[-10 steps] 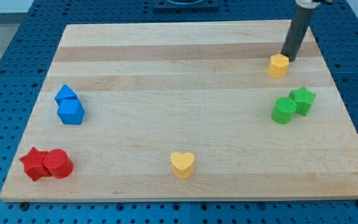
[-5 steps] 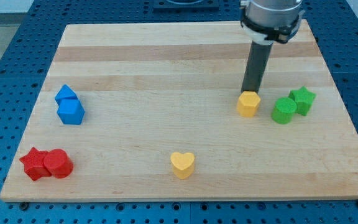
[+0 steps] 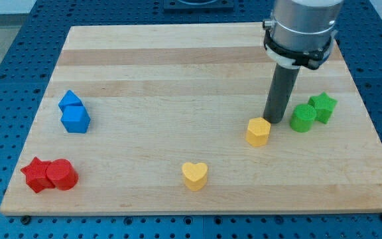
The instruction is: Place the yellow blocks at the bottom center of the board
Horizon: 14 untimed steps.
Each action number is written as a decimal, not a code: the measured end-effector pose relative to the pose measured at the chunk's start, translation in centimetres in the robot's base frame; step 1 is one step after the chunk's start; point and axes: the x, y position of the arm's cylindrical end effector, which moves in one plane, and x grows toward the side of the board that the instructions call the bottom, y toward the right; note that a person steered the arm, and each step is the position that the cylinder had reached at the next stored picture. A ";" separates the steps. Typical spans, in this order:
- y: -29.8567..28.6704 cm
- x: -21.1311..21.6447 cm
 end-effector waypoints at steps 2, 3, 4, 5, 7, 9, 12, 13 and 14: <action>-0.1 2.2; -0.8 2.8; -2.3 3.2; -4.7 3.8; -8.6 5.1; -6.5 2.0; -10.5 4.0; -12.2 4.4; -12.2 4.4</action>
